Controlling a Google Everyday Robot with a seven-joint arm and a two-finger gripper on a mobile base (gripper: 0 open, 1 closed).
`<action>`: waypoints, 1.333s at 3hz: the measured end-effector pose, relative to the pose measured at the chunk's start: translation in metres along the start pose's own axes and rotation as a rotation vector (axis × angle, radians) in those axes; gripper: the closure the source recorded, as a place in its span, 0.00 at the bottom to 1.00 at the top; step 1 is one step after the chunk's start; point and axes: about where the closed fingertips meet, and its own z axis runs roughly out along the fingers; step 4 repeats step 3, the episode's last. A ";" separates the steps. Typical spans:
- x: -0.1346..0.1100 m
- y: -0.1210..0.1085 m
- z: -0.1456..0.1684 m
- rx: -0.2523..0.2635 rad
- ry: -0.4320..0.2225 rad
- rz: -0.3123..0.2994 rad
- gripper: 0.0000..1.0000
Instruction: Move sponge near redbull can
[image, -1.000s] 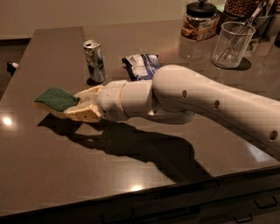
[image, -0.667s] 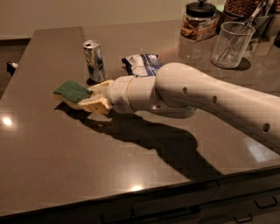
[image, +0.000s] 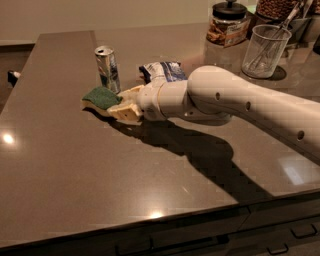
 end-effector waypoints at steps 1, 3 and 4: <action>-0.002 0.002 0.001 -0.002 -0.001 -0.003 0.44; -0.005 0.005 0.002 -0.007 -0.003 -0.008 0.00; -0.005 0.005 0.002 -0.007 -0.003 -0.008 0.00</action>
Offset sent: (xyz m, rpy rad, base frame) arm -0.0005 0.0008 0.0006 -0.0004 -0.0012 0.0012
